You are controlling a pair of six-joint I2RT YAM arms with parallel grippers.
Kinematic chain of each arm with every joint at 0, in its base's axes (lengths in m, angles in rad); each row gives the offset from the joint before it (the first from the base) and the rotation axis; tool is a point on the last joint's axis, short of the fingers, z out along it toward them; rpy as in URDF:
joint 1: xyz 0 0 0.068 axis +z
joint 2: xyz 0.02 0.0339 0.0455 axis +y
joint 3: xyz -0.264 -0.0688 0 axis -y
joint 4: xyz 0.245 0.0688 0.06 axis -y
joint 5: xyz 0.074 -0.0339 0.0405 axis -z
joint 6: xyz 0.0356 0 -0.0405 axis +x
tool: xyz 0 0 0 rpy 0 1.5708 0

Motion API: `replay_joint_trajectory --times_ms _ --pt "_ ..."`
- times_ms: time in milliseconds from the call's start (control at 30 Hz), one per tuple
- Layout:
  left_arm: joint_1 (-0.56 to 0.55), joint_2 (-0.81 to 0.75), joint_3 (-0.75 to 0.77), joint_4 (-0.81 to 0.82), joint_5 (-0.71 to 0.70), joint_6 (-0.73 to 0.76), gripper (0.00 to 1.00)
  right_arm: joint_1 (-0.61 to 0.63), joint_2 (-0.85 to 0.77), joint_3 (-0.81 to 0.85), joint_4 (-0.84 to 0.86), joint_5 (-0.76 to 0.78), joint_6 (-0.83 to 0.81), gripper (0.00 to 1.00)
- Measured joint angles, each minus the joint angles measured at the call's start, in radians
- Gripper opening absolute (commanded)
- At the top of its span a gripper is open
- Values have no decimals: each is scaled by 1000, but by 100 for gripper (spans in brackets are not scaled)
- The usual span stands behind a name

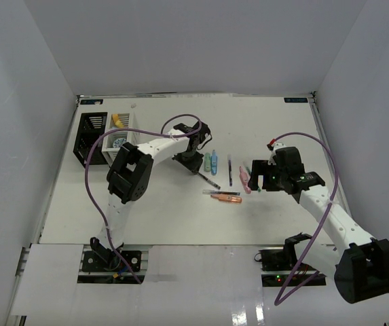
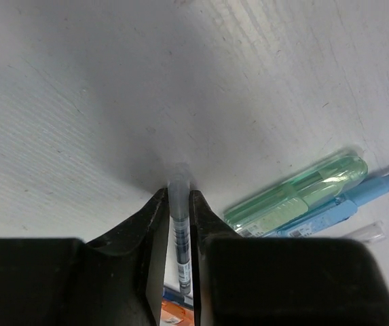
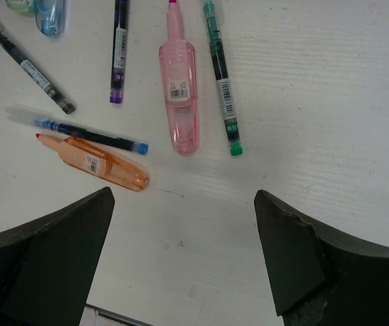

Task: Sort the stationery into containers
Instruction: Pick up the pen from the center of the board.

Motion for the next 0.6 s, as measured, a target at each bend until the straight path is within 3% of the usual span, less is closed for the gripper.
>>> replay_joint_trajectory --times_ms 367,500,600 --pt "12 -66 -32 -6 -166 -5 7 0 -16 -6 0 -17 0 90" --pt "18 -157 -33 53 -253 74 0 0 -19 -6 0 -29 0 90" --pt "21 -304 -82 184 -340 227 0 0 -21 -6 0 -38 0 90"
